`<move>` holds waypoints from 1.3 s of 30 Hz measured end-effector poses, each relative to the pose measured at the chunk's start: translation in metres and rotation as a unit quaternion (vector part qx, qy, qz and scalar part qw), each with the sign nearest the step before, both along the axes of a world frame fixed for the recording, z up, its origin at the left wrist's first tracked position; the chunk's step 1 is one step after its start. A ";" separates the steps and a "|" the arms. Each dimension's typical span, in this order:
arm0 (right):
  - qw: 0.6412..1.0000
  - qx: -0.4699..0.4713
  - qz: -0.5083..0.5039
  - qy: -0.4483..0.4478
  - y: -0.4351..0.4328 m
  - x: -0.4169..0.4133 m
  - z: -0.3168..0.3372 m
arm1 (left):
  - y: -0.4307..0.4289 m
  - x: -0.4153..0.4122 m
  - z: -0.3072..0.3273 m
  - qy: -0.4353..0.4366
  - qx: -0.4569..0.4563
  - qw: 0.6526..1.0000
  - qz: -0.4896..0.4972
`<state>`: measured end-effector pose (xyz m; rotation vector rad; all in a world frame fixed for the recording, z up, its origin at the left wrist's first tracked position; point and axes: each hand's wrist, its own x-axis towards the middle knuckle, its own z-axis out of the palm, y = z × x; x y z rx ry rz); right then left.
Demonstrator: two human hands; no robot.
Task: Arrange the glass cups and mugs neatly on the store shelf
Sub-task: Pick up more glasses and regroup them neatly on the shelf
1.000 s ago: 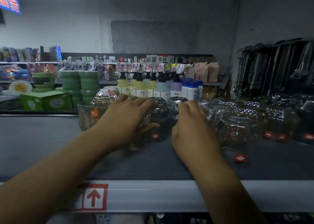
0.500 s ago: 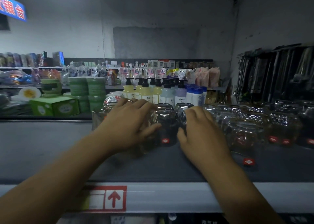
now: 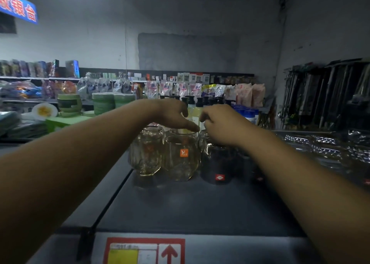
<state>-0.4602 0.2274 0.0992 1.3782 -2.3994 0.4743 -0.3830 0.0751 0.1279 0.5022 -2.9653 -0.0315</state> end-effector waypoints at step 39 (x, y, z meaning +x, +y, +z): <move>0.973 -0.049 0.069 -0.214 -0.076 -0.040 0.028 | -0.107 0.048 -0.068 0.271 0.330 0.904 -0.004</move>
